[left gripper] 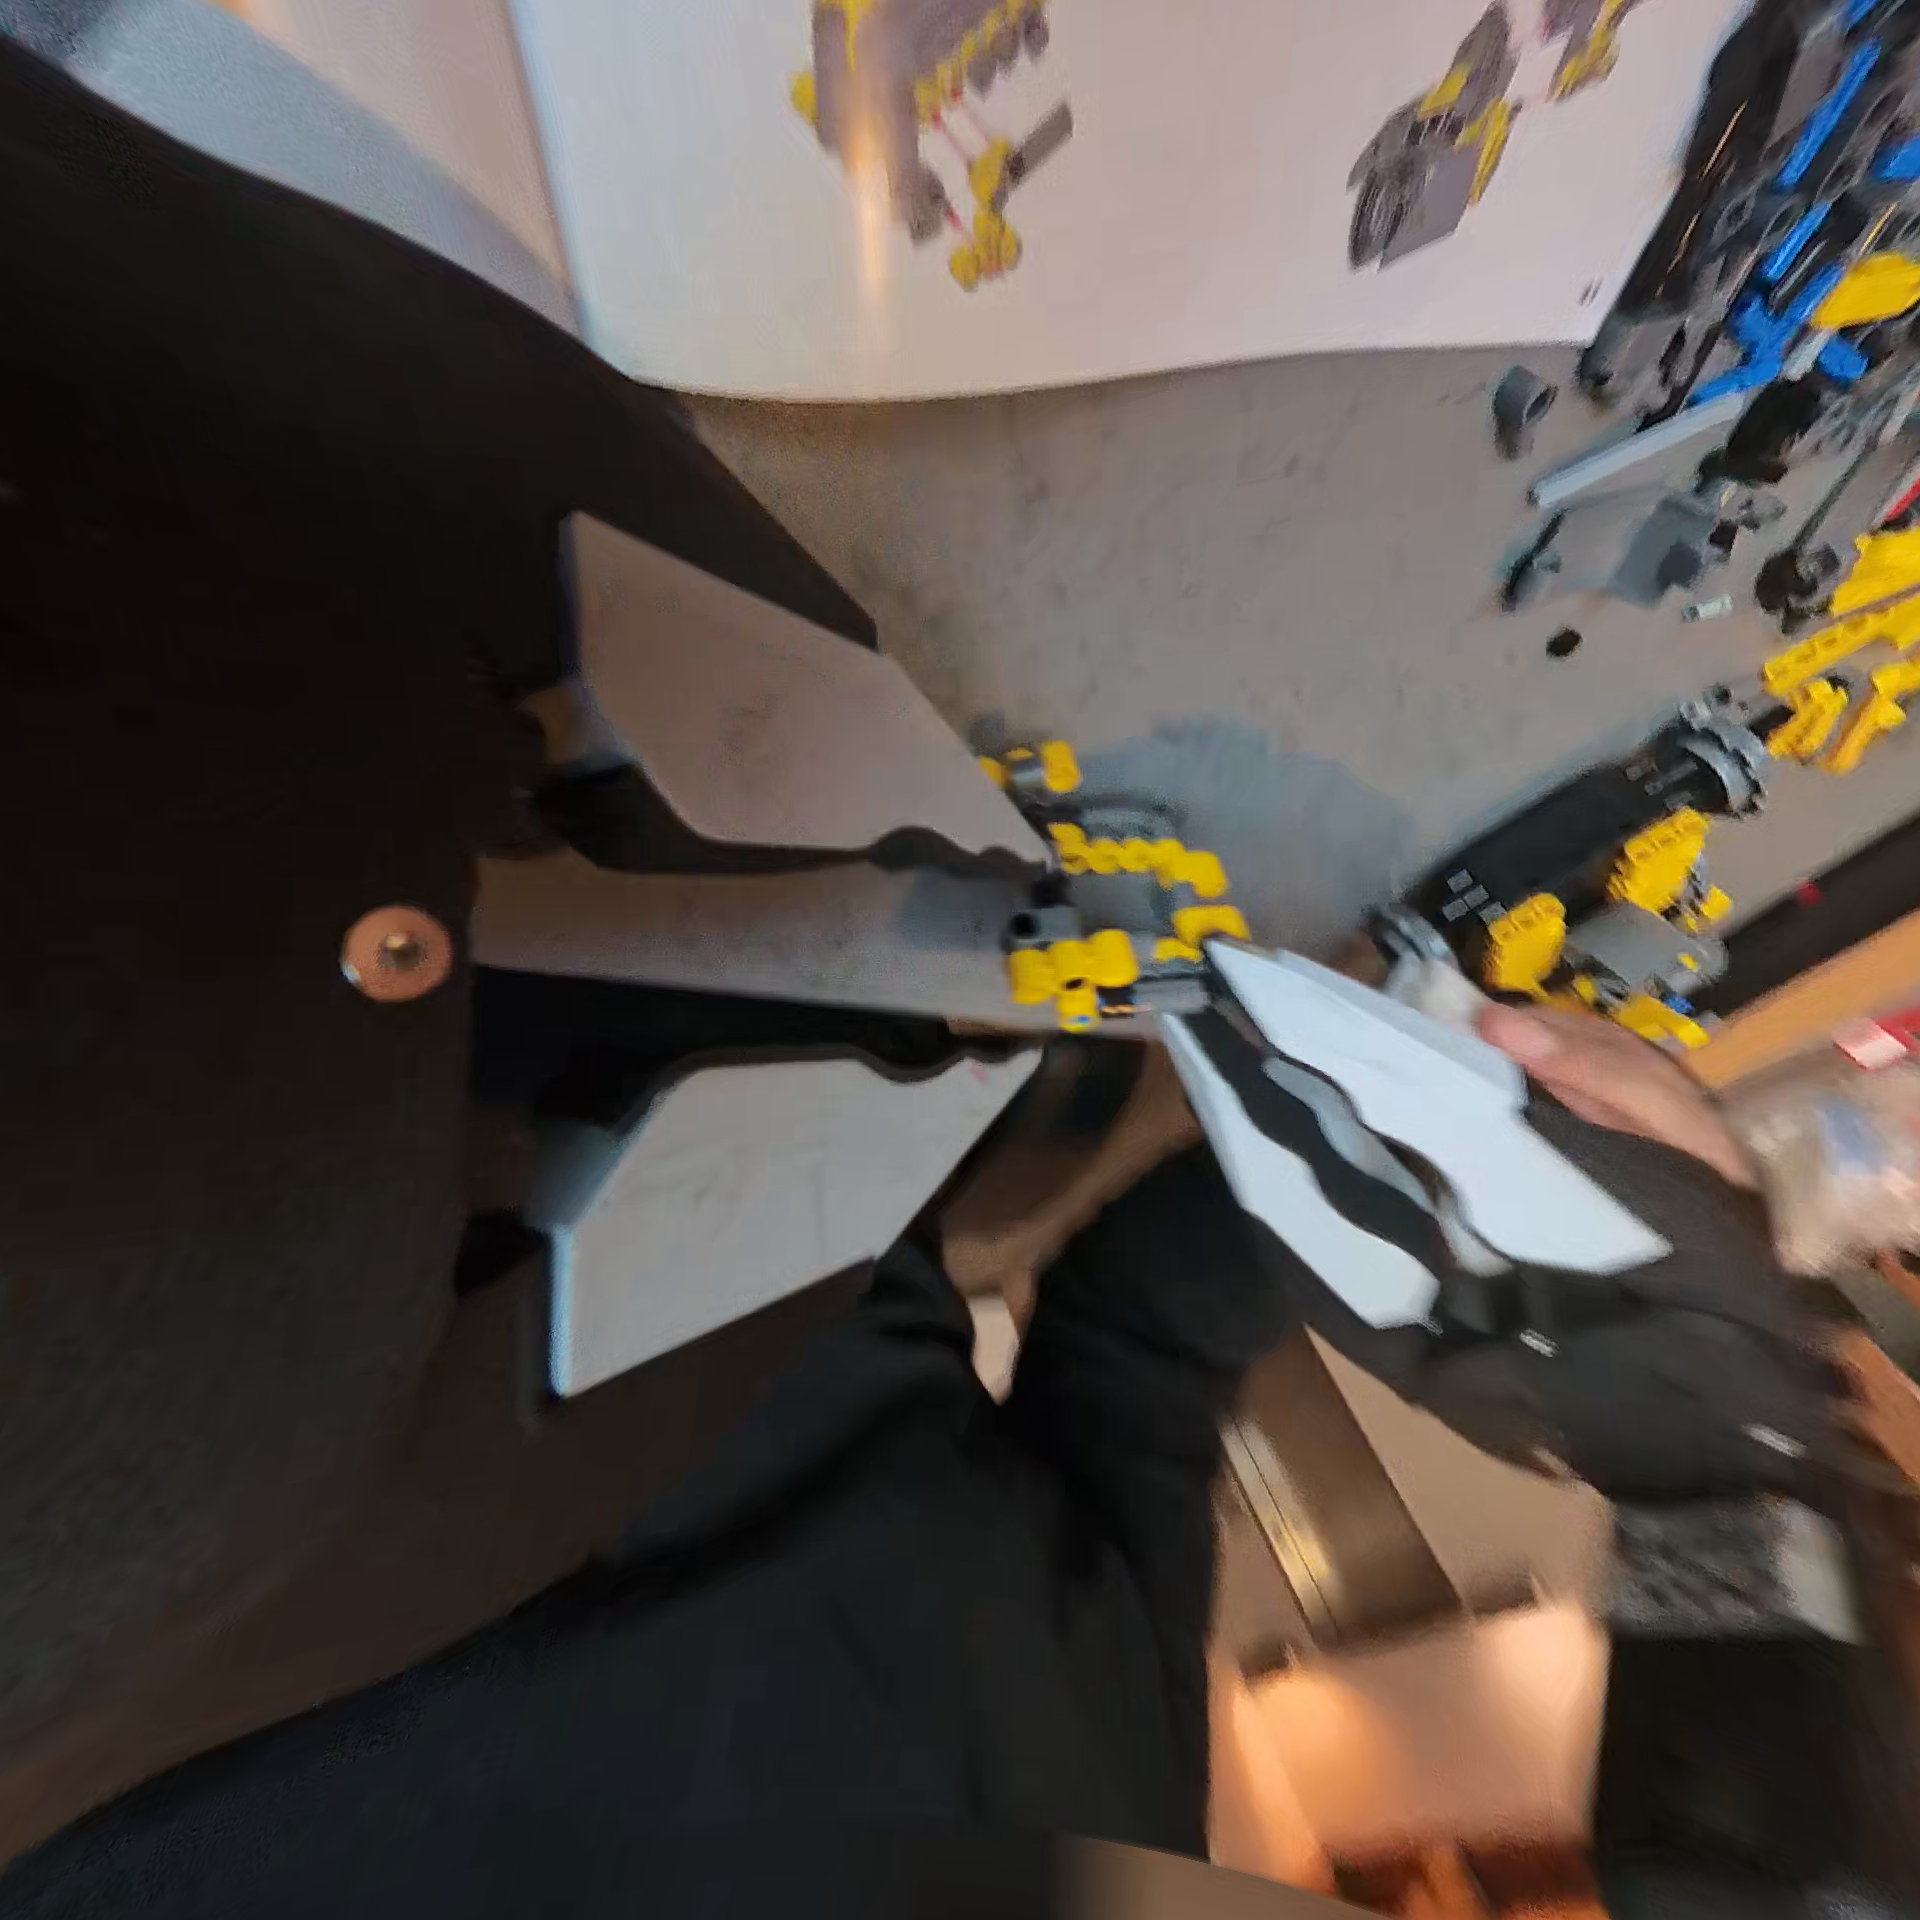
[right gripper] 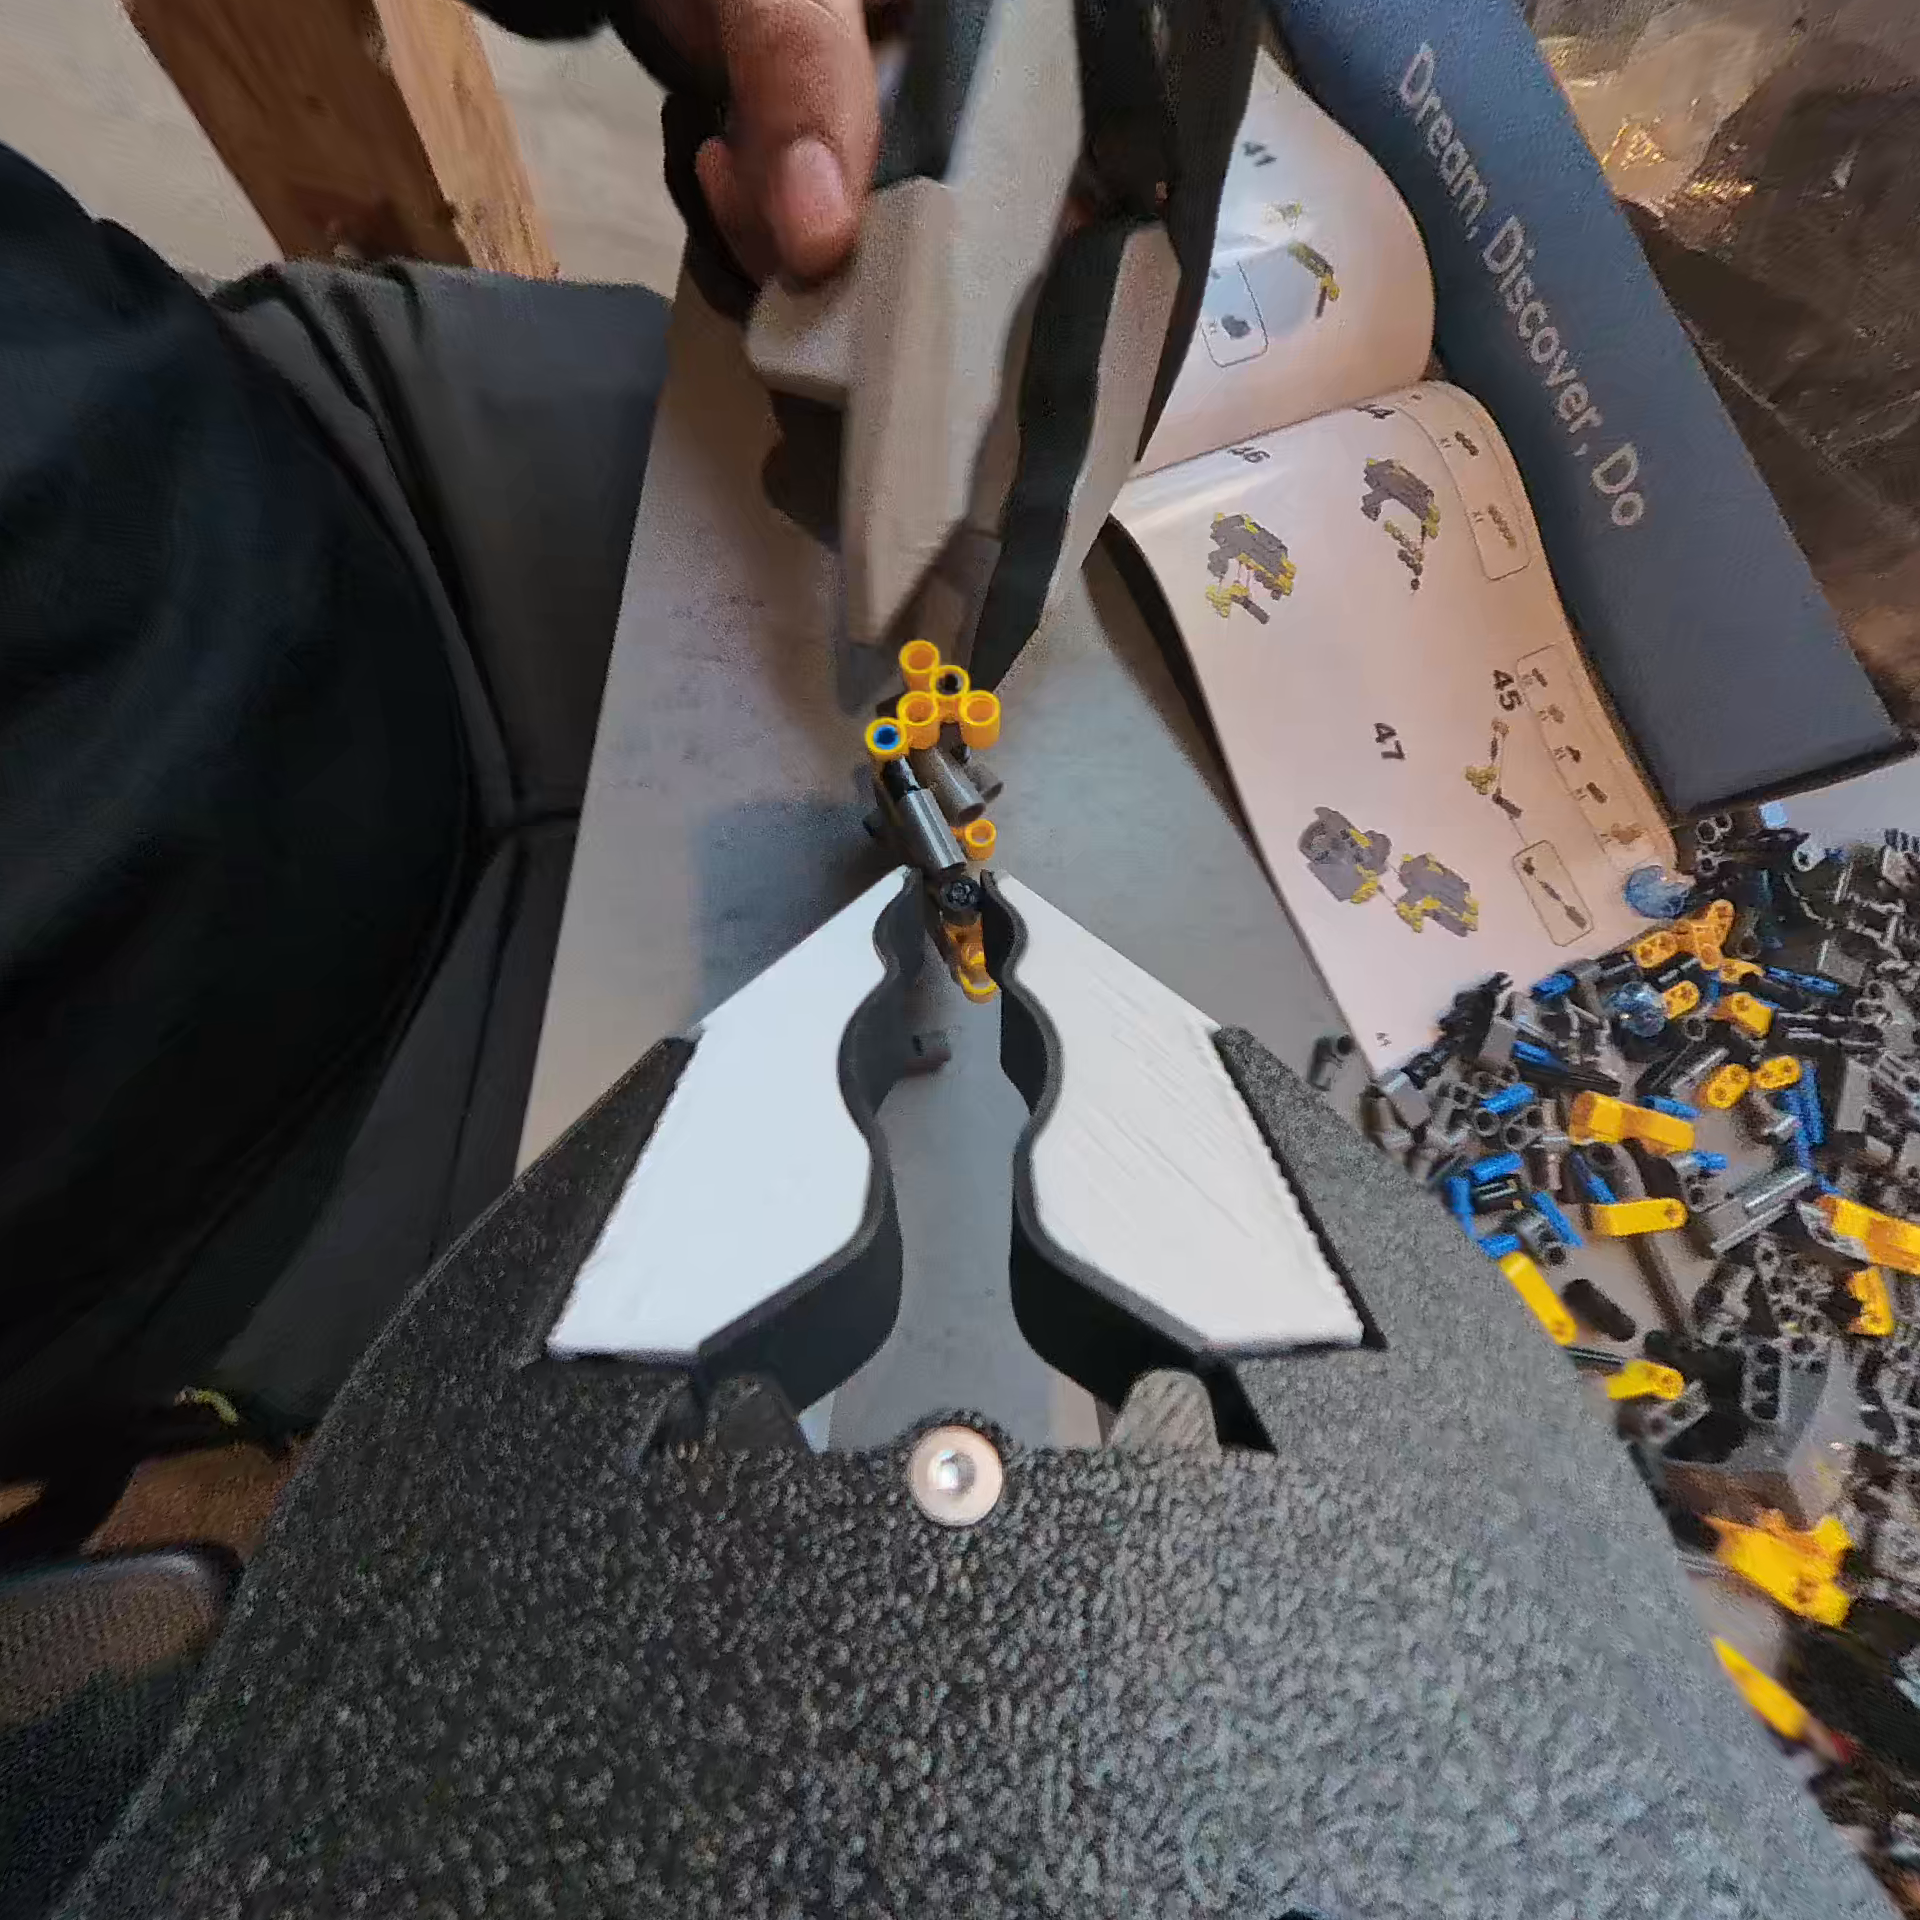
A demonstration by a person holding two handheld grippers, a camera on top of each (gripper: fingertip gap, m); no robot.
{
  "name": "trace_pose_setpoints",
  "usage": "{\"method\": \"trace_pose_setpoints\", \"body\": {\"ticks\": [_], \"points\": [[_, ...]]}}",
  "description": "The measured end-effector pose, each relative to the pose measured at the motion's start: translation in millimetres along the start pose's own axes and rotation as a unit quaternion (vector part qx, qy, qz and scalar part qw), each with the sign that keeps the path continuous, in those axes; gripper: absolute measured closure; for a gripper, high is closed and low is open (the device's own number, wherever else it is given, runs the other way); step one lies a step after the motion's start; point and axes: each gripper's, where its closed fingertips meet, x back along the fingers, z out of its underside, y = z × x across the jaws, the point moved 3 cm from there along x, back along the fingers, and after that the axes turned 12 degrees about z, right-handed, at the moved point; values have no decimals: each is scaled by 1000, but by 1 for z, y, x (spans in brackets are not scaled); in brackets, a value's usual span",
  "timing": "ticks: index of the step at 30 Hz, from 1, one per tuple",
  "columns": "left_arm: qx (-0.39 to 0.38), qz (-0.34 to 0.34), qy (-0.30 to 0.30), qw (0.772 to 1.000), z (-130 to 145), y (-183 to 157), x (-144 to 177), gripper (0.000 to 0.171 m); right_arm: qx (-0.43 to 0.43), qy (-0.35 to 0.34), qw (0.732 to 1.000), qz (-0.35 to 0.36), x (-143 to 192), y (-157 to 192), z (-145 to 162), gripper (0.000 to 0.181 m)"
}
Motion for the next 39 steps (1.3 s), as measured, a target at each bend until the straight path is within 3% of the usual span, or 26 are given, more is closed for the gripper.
{"method": "trace_pose_setpoints", "body": {"ticks": [2,7,11,14,16,20,23,26,29,33,36,39], "points": [[-84,-73,63,992,8,1,2,131,16,21,999,-35,0,-5,-3,174],[-228,-219,181,931,17,8,5,116,91,87,980,-152,-8,-9,-18,175],[-260,-231,189,918,19,5,8,114,136,158,949,-238,-21,-9,-26,175],[-254,-218,185,924,25,2,6,137,160,201,929,-267,-34,-15,-34,175],[-216,-221,194,931,32,10,5,140,157,211,928,-263,-47,-22,-46,175],[-134,-177,159,962,35,8,1,146,110,229,947,-197,-73,-40,-56,175],[-100,-164,139,972,37,6,7,145,56,212,967,-132,-82,-51,-57,173],[-82,-166,134,973,45,-1,18,139,-28,156,986,-59,-56,-59,-63,170],[-88,-190,137,968,57,-12,32,128,-153,80,985,10,-5,-53,-54,159],[-115,-223,158,955,68,-20,47,122,-292,1,955,56,32,-5,-8,156],[-90,-202,158,962,71,-19,41,121,-331,-19,941,66,19,47,22,155],[-62,-167,149,973,71,-17,24,127,-323,-21,943,83,-2,76,23,154]]}}
